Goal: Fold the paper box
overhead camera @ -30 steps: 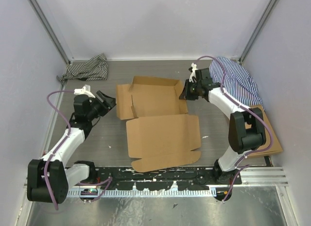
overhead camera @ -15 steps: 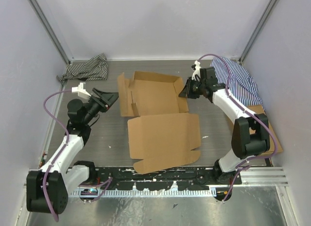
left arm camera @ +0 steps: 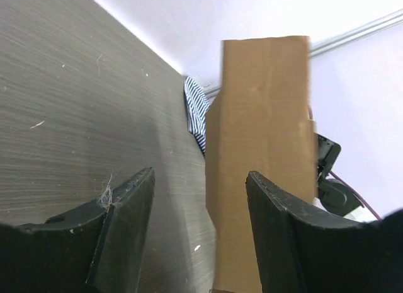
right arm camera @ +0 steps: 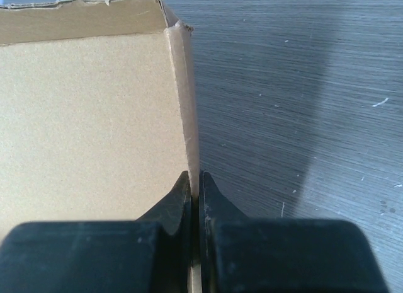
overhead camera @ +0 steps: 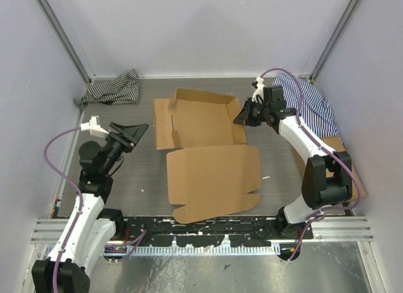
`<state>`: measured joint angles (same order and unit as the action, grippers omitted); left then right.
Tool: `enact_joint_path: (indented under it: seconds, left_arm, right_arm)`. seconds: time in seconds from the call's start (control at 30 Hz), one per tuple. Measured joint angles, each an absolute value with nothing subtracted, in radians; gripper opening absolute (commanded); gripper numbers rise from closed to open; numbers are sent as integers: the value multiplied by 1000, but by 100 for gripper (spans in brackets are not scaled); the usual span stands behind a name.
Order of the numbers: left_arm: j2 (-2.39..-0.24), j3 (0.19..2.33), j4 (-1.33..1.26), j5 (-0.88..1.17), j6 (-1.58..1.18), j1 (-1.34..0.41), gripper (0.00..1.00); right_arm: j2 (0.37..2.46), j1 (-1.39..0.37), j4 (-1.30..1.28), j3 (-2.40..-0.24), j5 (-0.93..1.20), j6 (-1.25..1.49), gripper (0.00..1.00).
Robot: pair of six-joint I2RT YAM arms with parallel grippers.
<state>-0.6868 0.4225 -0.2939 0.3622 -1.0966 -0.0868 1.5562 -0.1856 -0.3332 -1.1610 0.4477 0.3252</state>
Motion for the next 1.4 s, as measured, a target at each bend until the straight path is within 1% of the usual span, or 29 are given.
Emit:
enact_joint_path:
  seconds: [0.2, 0.47, 0.6, 0.8, 0.9, 1.27, 1.4]
  left_arm:
    - [-724, 419, -284, 360, -1100, -87, 67]
    - [-778, 419, -366, 395, -1148, -87, 66]
    - [-741, 411, -382, 402, -1163, -87, 66]
    - [-626, 403, -348, 383, -1169, -87, 67]
    - [-611, 403, -352, 382, -1182, -87, 67]
    - [-793, 398, -515, 430, -1268, -87, 66]
    - [-821, 396, -586, 455, -1301, -87, 65]
  right_arm:
    - [1528, -186, -333, -1161, 492, 337, 1]
    - [1516, -186, -331, -1155, 523, 339, 1]
    - [1516, -186, -332, -1139, 525, 339, 1]
    - [1516, -186, -332, -1136, 526, 340, 1]
    - [1516, -186, -331, -1136, 535, 340, 1]
    - [1516, -186, -329, -1136, 592, 343, 1]
    - [1519, -186, -329, -1136, 597, 342, 1]
